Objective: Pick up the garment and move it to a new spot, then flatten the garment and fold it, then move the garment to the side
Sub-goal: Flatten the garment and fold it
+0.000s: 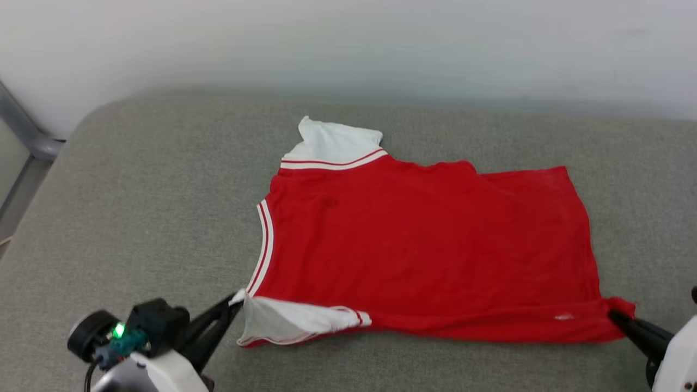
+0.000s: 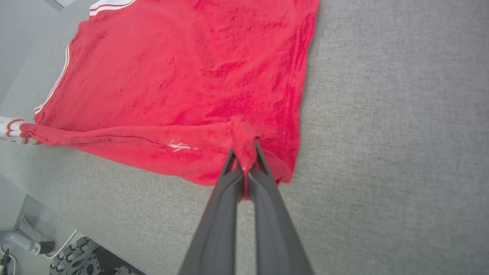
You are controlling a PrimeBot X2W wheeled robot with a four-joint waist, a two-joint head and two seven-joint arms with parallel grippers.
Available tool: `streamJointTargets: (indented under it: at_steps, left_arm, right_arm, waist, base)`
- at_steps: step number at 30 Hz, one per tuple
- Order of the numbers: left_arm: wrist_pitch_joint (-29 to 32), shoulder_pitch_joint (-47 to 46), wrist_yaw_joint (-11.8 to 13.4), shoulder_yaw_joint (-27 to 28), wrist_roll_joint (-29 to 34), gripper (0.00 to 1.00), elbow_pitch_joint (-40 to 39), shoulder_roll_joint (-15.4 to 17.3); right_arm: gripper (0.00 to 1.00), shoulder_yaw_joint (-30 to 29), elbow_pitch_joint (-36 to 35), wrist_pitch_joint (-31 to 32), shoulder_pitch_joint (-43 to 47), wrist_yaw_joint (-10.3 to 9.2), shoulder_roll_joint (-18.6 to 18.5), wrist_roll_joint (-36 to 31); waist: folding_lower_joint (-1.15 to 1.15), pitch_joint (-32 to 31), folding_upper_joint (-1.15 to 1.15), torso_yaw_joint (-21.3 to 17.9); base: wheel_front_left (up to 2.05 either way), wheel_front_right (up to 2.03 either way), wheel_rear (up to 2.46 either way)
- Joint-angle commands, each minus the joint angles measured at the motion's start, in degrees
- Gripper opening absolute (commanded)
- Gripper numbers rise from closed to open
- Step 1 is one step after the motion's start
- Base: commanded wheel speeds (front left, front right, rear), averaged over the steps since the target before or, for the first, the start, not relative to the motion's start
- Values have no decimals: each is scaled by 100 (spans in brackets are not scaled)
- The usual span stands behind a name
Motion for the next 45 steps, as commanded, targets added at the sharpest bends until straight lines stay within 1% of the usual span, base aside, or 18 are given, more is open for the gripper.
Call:
streamJointTargets:
  at_steps: [1,8,14,20,26,27,28,29,31,32,35,38,42,45]
  left_arm:
    - [19,-213,-42,29,42,0,83,-52]
    - [182,-1037,-285,-55,83,0,682,-181]
    - [256,-1628,-448,-246,159,0,1255,-282]
    - [135,-2121,-541,-437,191,0,1851,-400]
    - [-61,-2438,-578,-723,242,0,2401,-486]
    - [-97,-2474,-573,-743,240,0,2497,-512]
    - [-138,-2503,-569,-746,233,41,2617,-553]
    - [-178,-2522,-522,-739,250,100,2732,-599]
    - [-213,-2524,-507,-762,208,100,2973,-711]
    - [-255,-2515,-507,-769,196,100,3065,-757]
    - [-457,-2432,-440,-724,118,100,3264,-902]
    - [-628,-2340,-396,-697,72,100,3374,-990]
    - [-829,-2141,-205,-530,-150,100,3341,-1129]
    - [-787,-1912,-14,-411,-349,100,3174,-1188]
  right_arm:
    - [0,-30,-5,43,-176,-5,48,-100]
    - [0,10,248,274,-802,-5,222,-512]
    - [0,59,456,300,-1245,-5,333,-662]
    - [0,148,668,288,-1496,-5,364,-773]
    - [0,309,892,219,-1695,-5,417,-836]
    - [18,330,929,201,-1711,-5,411,-877]
    - [100,295,1005,163,-1730,-5,434,-898]
    - [100,268,1083,145,-1746,-5,491,-892]
    - [100,187,1180,157,-1780,-5,647,-785]
    - [100,151,1195,125,-1794,-5,667,-802]
    - [100,119,1157,50,-1727,-5,702,-884]
    - [100,157,1021,16,-1565,-5,619,-1056]
    - [100,80,811,28,-1371,-5,608,-1283]
    - [100,-26,613,201,-1152,-5,662,-1520]
  waist:
    - [-1,199,0,-43]
    - [-1,644,0,-117]
    - [-1,925,0,-150]
    - [-1,1143,0,-164]
    - [-1,1202,0,-177]
    - [-1,1197,0,-173]
    - [-1,1181,0,-163]
    - [-1,1149,0,-153]
    - [-1,1050,0,-132]
    - [-1,981,0,-123]
    - [-1,766,0,-90]
    - [-1,559,0,-42]
    - [-1,292,0,14]
    - [-1,125,0,64]
  base:
    - [0,0,0]
    - [0,0,0]
    - [0,0,0]
    - [0,0,0]
    - [0,0,0]
    - [0,0,0]
    - [0,0,0]
    - [0,0,0]
    - [0,0,0]
    - [0,0,0]
    - [0,0,0]
    - [0,0,0]
    - [0,0,0]
    - [0,0,0]
